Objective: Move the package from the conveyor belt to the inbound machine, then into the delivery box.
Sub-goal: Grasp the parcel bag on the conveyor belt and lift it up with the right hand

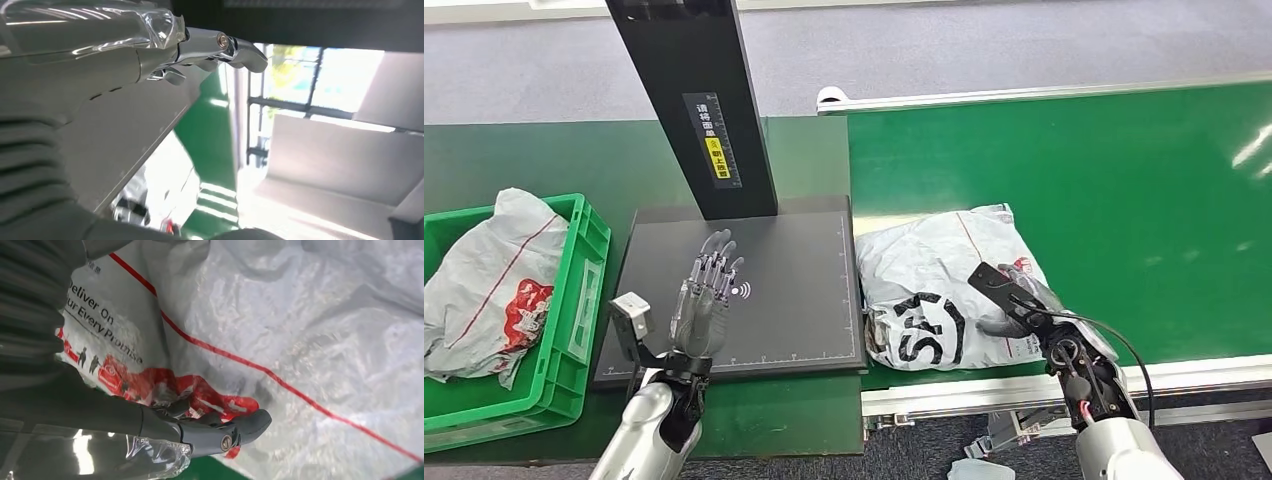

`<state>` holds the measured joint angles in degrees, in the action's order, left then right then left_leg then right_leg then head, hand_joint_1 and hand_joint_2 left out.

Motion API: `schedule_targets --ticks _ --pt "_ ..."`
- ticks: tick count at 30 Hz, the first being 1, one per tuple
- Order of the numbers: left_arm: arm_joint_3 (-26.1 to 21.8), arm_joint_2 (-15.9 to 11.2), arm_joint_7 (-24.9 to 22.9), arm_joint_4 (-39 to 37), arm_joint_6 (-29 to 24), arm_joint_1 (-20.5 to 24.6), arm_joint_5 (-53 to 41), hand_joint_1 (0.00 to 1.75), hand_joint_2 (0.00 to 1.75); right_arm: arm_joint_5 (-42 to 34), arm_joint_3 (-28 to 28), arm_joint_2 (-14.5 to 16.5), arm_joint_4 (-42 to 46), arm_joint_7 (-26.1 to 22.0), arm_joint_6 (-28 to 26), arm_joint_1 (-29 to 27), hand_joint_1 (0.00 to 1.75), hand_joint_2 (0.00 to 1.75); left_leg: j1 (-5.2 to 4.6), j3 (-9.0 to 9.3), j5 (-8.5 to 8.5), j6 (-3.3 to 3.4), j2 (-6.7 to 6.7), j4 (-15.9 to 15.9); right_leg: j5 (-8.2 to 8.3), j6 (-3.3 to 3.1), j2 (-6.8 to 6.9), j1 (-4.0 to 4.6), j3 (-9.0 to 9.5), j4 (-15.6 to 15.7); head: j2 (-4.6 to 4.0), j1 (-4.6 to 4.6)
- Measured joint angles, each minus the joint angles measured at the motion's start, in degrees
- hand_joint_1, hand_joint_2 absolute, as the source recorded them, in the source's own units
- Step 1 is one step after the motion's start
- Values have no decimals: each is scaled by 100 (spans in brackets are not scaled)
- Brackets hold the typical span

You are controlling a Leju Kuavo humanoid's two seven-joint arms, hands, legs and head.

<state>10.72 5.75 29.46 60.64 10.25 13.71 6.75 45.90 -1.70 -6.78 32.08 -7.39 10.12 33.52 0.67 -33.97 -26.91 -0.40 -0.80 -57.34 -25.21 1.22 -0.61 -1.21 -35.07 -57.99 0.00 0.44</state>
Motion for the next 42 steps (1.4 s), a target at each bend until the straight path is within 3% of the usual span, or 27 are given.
schedule_targets --ticks 6,10,23,29,42 --pt "4 -18 -50 -163 -103 89 24 0 175 -26 19 -37 -512 149 480 162 1 175 0 0 0 0 3 0 0 0 0 0 1 0 0 2" --pt "12 -33 -59 -203 -218 134 10 0 175 22 103 -39 -698 208 561 250 174 175 0 4 0 1 2 0 0 0 1 0 7 0 0 2" --pt "3 -55 -24 192 -472 -269 102 0 175 -672 227 29 -452 -883 -634 126 175 175 0 1 0 0 3 1 0 0 0 0 6 0 0 2" --pt "-4 -74 177 270 -482 -305 129 0 175 -1423 213 133 224 -1947 -1167 -96 175 175 0 2 0 0 3 1 0 0 0 0 6 0 0 1" --pt "-10 -90 311 270 -496 -305 146 0 175 -1823 158 214 1009 -2262 -1396 -394 175 175 0 1 0 0 1 1 0 0 1 0 5 0 0 1"
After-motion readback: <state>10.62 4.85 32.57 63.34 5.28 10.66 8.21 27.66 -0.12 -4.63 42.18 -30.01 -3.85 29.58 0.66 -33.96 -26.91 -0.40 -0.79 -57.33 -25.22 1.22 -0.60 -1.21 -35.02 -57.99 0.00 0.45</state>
